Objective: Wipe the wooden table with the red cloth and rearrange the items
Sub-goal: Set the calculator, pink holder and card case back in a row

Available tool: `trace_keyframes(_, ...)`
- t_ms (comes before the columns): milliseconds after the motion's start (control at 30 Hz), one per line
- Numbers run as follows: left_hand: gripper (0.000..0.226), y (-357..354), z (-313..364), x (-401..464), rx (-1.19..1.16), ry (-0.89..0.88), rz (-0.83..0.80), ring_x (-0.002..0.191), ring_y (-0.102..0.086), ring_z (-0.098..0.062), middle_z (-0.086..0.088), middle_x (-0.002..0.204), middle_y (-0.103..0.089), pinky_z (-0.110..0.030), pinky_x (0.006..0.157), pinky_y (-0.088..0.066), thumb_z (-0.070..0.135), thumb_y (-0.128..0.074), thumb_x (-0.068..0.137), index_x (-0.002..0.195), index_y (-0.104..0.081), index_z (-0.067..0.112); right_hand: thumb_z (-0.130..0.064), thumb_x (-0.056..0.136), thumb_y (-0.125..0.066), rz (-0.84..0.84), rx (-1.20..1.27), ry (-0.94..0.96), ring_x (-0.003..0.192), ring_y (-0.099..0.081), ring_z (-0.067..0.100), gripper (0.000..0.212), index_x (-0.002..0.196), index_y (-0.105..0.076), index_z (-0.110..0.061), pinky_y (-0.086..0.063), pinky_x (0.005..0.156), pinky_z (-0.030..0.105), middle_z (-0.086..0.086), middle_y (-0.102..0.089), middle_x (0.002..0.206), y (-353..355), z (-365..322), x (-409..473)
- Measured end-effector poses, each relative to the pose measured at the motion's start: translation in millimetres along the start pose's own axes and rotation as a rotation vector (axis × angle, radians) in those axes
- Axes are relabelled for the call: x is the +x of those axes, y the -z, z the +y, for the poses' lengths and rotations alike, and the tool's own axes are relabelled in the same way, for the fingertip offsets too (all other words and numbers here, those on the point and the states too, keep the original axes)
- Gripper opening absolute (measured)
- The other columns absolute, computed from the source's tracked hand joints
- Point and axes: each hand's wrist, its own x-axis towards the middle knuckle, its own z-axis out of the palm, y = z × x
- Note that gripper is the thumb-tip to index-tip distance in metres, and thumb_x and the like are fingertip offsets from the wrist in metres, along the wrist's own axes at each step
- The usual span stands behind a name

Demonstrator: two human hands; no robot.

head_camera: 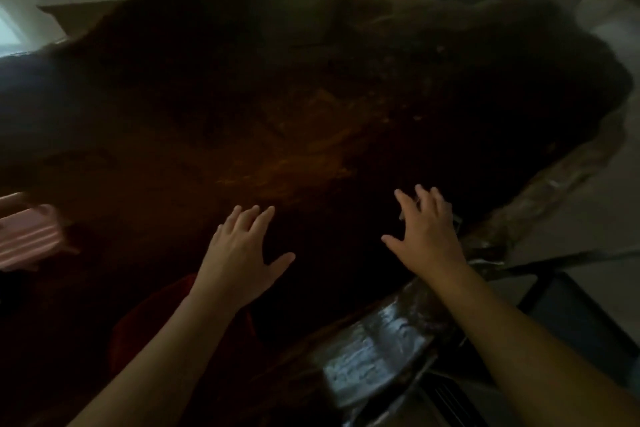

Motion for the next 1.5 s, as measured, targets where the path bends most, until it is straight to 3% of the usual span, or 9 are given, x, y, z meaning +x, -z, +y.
trace_keyframes(200,0.097,-27.3,32.7,22.9,0.066,-0.036,-0.040,0.150,0.001,-0.026,-0.002,0.165,-0.012,-0.051,0.117,-0.007,0.071,-0.057,0.082,0.156,-0.008,0.031,-0.037,0.086,-0.080,-0.017,0.146,-0.174,0.143,-0.029,0.039,0.094,0.159,-0.023,-0.018,-0.034,0.113,0.056,0.016,-0.029,0.160,0.0,51.6,10.6)
trace_keyframes(333,0.096,-37.4,35.1,23.6,0.070,-0.030,-0.068,0.150,0.001,-0.027,-0.003,0.165,-0.013,-0.054,0.119,-0.010,0.066,-0.059,0.084,0.156,-0.008,0.030,-0.034,0.087,-0.079,-0.058,0.201,-0.190,0.130,-0.045,0.037,0.086,0.155,-0.032,-0.014,-0.048,0.098,0.052,0.016,-0.044,0.148,-2.4,65.4,16.0)
trace_keyframes(467,0.096,-34.2,25.2,18.0,0.068,-0.015,-0.057,0.150,0.001,-0.029,-0.003,0.165,-0.013,-0.055,0.119,-0.012,0.064,-0.062,0.084,0.156,-0.009,0.029,-0.024,0.088,-0.078,-0.037,0.166,-0.165,0.118,-0.050,0.037,0.063,0.142,-0.047,-0.012,-0.049,0.086,0.048,0.018,-0.053,0.133,-0.6,65.3,21.0)
trace_keyframes(633,0.094,-17.5,1.3,5.8,0.060,0.033,-0.031,0.150,0.001,-0.029,-0.004,0.164,-0.014,-0.054,0.119,-0.011,0.064,-0.061,0.084,0.156,-0.011,0.029,-0.021,0.086,-0.080,-0.057,0.175,-0.156,0.109,-0.057,0.041,0.056,0.133,-0.052,-0.010,-0.052,0.084,0.050,0.020,-0.058,0.124,14.3,47.6,29.1)
trace_keyframes(867,0.091,16.4,-59.0,-44.4,0.023,0.189,0.086,0.150,-0.002,-0.027,-0.004,0.164,-0.017,-0.051,0.118,-0.011,0.061,-0.061,0.085,0.156,-0.014,0.029,-0.023,0.086,-0.079,-0.034,0.238,0.094,0.106,-0.058,0.030,0.054,0.132,-0.052,-0.021,-0.053,0.082,0.047,0.008,-0.057,0.120,25.2,-59.6,40.3)
trace_keyframes(1200,0.087,48.3,-143.7,-131.3,-0.041,0.450,0.174,0.149,-0.009,-0.026,-0.002,0.162,-0.022,-0.051,0.119,-0.018,0.056,-0.064,0.084,0.154,-0.018,0.031,-0.019,0.084,-0.078,-0.078,0.217,0.444,0.113,-0.053,0.022,0.052,0.129,-0.053,-0.029,-0.042,0.082,0.037,-0.001,-0.056,0.120,11.1,-244.1,47.4)
trace_keyframes(1500,0.082,49.0,-188.1,-178.8,-0.099,0.569,0.240,0.148,-0.016,-0.025,-0.004,0.159,-0.029,-0.048,0.118,-0.022,0.057,-0.063,0.084,0.152,-0.026,0.028,-0.022,0.082,-0.079,-0.127,0.169,0.711,0.111,-0.052,0.016,0.055,0.128,-0.051,-0.032,-0.047,0.086,0.038,-0.005,-0.055,0.118,-15.9,-365.1,44.7)
